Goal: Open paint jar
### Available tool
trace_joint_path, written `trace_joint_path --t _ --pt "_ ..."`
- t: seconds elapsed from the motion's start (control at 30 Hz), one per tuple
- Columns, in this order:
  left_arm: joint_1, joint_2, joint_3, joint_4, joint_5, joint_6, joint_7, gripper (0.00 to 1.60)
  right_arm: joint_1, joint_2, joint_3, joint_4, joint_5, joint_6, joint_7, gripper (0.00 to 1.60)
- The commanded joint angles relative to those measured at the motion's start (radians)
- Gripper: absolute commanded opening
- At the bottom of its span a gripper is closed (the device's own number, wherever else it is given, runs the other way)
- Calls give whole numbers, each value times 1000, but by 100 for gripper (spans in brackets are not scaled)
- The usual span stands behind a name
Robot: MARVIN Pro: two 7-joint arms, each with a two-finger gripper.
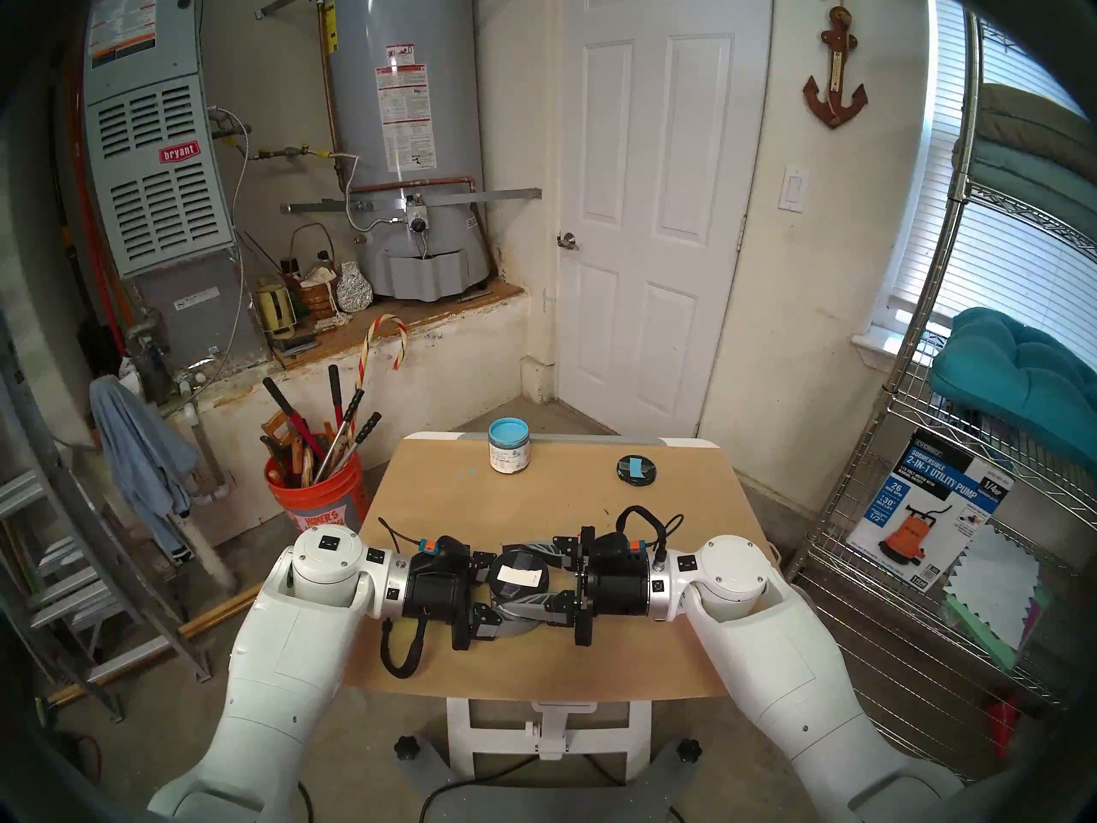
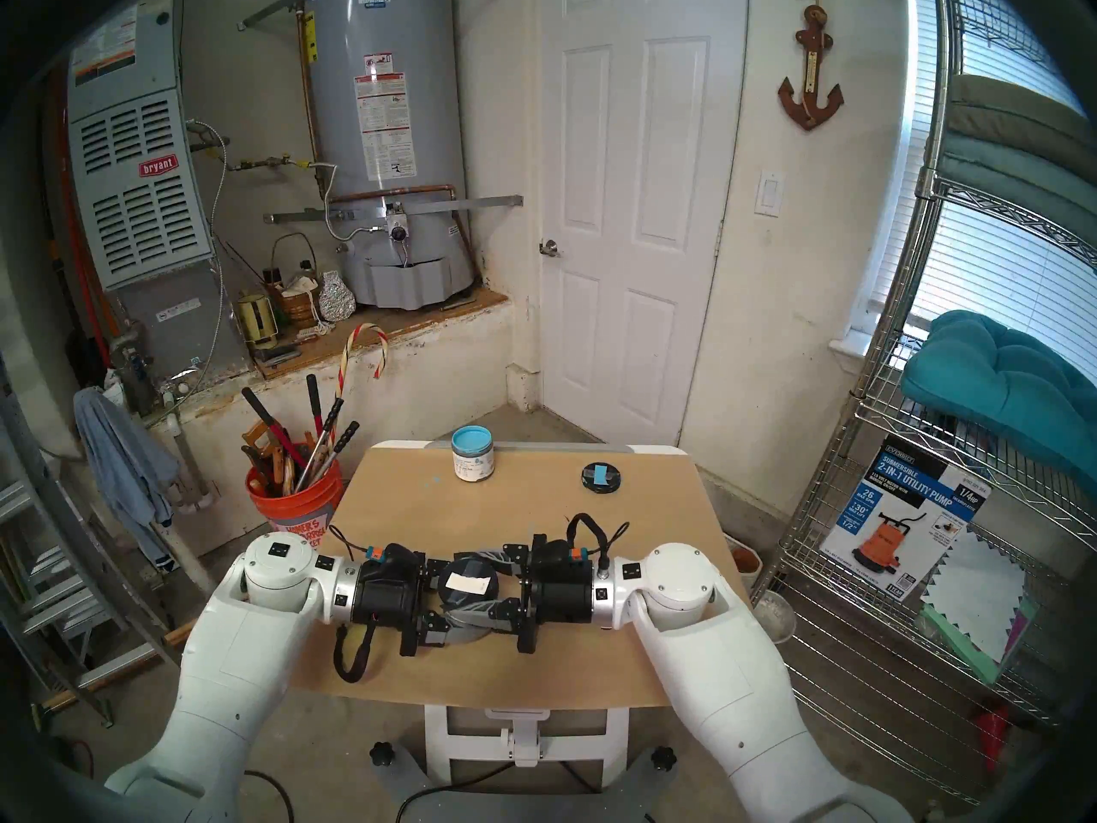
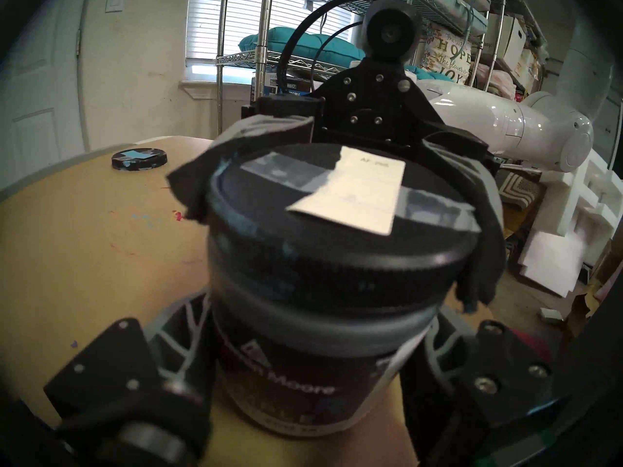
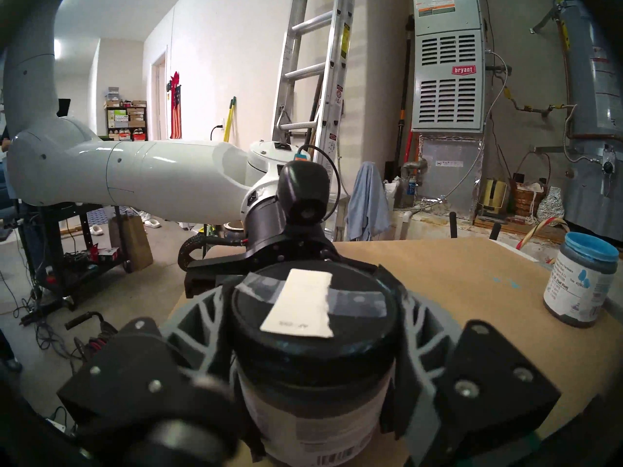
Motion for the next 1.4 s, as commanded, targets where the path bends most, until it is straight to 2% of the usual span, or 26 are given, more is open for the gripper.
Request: trace_joint_path --t 0.0,0.3,0.53,0.9,0.93,0.97,1.03,1.07,1.13,1.17,1.27,1.3,1.37 --pt "-6 0 -16 -20 -1 11 16 0 47 -28 -39 -7 47 -2 93 0" --pt "0 -1 -16 -27 1 17 17 0 79 -18 -68 10 30 -26 149 0" --pt "-3 -3 -17 -20 4 15 19 0 106 -9 -75 22 29 -72 189 0" --pt "-22 -3 -18 6 6 9 20 0 129 -25 -80 58 27 -104 196 0" --pt "-24 -3 -18 10 6 8 20 0 131 -27 -81 59 28 -102 195 1" --pt "-25 -3 -18 12 6 7 20 0 132 -27 -81 60 27 -102 195 8" --pt "-26 -3 -19 15 5 6 19 0 133 -28 -81 60 28 -102 195 8" --pt "-29 -3 -19 19 5 4 18 0 133 -31 -79 57 32 -93 192 155" --pt "-30 -3 -19 21 5 3 17 0 131 -32 -76 55 35 -94 189 155" --pt "-33 -4 -20 26 6 2 16 0 124 -37 -67 50 44 -94 181 160" --pt "-37 -5 -20 31 6 1 14 0 124 -41 -62 45 55 -81 179 160" --pt "-39 -6 -20 32 7 1 13 0 120 -44 -55 41 71 -47 175 160" --pt "-42 -7 -21 35 8 1 13 0 119 -43 -51 29 76 -54 178 160"
